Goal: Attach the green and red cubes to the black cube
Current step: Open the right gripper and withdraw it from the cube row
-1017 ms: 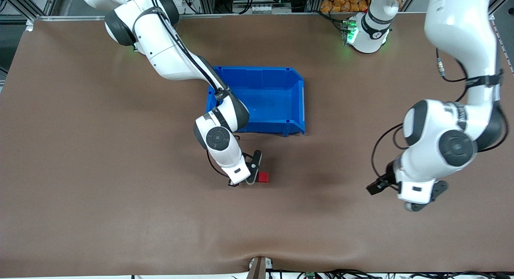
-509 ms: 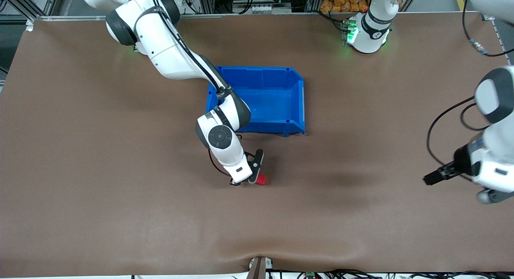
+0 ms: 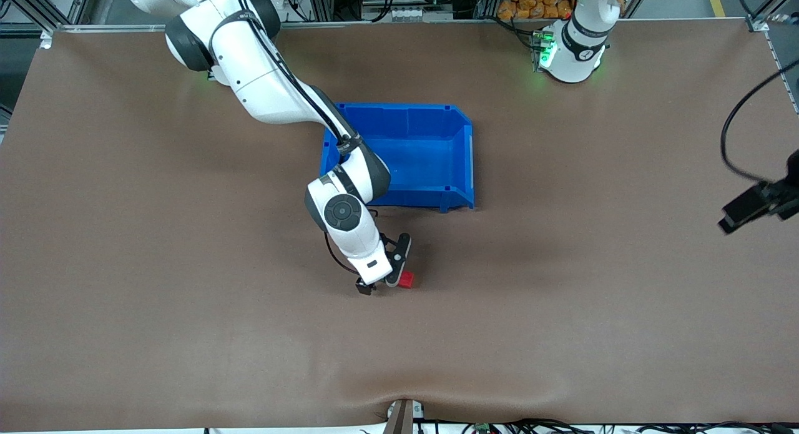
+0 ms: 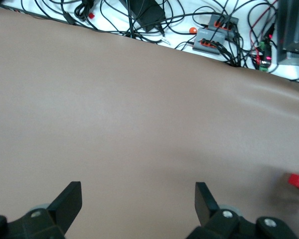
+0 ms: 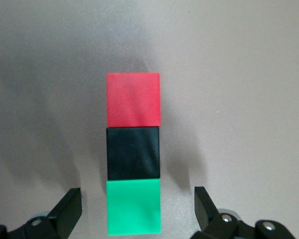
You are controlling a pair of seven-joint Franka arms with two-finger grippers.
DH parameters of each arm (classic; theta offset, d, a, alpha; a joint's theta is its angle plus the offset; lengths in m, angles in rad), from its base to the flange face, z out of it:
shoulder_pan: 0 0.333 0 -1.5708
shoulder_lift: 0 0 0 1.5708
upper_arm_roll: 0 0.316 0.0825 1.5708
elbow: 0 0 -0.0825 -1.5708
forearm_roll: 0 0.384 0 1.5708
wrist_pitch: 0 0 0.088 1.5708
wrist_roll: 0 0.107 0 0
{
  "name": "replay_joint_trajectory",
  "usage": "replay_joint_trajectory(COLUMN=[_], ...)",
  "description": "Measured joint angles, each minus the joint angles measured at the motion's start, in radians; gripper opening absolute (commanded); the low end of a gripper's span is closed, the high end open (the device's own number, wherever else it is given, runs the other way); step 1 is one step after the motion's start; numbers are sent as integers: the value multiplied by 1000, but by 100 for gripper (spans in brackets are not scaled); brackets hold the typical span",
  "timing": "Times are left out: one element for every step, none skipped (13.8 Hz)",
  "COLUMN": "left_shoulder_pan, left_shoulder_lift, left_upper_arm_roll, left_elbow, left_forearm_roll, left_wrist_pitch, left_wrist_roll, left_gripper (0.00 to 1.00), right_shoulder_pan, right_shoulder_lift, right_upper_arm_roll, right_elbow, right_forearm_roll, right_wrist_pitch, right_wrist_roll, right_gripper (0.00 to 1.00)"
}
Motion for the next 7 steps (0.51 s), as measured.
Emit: replay_joint_trajectory(left_shoulder_pan=[0,-1,-1,-2,0,9,28], left_shoulder_lift=[-33,-62,-84,-98,-102,-99,-91], left_upper_arm_roll=[-3,-5,-6,-6,-5,-2,-1], left_elbow=[0,-1,-2,-6,-14,-29,-46], left_forearm_roll=[-15,-42,-62,-67,-70,-74,-82], left_wrist_pitch=[-26,-43,-56,-77,-99,-109,-111], left_wrist_roll=[10,15,17,18,24,38,54], left_gripper=[100,100,100,100,100,100,100], right_shoulder_pan=[0,-2,-5,-10,-17,-27,-40], right_shoulder_lift=[-2,-7,-13,-26,-45,-69,-95], right_upper_arm_roll=[-4,-9,-12,-15,-17,-18,-19], right_elbow=[4,4,1,-10,-25,-39,-49], right_forearm_roll=[0,0,1,1,1,1,1], right_wrist_pitch=[0,-1,-4,-10,-21,-44,-86], right_wrist_roll=[3,5,7,10,11,11,11], right_gripper=[100,100,100,100,100,100,100])
